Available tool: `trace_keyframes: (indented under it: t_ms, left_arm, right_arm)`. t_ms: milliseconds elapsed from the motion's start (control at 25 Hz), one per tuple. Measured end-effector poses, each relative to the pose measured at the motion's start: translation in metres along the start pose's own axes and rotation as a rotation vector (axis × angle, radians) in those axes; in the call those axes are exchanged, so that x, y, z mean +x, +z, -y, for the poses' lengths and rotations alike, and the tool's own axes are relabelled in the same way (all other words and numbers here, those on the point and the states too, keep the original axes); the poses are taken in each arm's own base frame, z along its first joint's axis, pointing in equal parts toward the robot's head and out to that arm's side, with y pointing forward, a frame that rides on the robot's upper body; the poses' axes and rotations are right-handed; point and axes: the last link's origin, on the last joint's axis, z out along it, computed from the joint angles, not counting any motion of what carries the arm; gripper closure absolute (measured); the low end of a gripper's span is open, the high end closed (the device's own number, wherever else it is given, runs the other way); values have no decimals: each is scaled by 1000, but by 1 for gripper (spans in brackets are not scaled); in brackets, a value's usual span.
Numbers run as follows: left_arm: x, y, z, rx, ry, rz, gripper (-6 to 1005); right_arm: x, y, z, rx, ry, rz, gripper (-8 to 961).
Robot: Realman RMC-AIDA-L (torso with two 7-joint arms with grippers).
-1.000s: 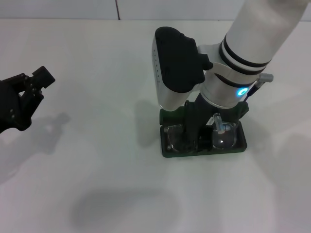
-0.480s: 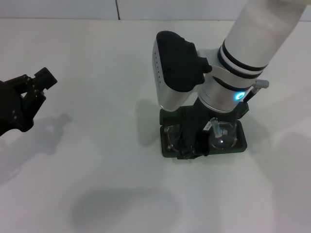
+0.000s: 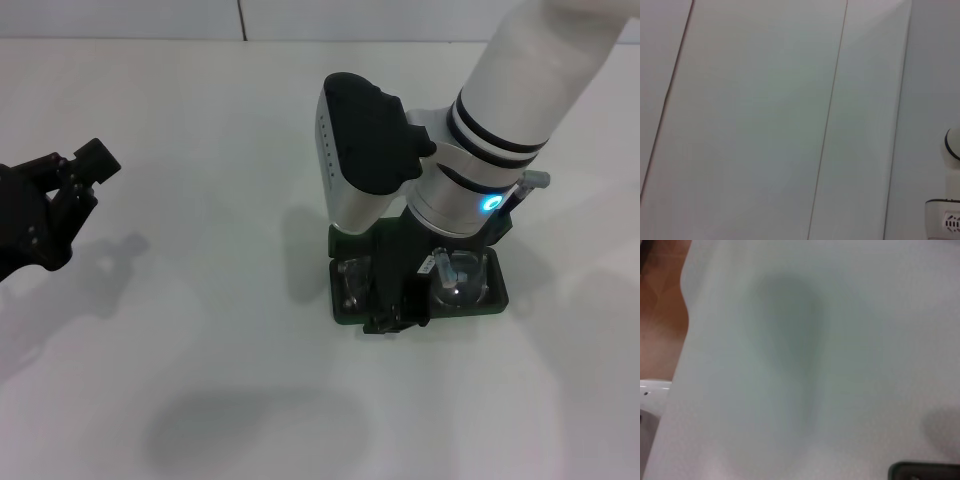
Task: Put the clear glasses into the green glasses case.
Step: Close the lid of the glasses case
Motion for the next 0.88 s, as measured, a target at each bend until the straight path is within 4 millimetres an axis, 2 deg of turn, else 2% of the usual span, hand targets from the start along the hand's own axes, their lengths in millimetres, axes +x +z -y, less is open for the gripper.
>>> trace_keyframes:
  t_ms: [880]
  left_arm:
    - [-1,-1,0,4,-3,1,928]
  right_arm:
    - [5,10,4,32,-10,-18,755]
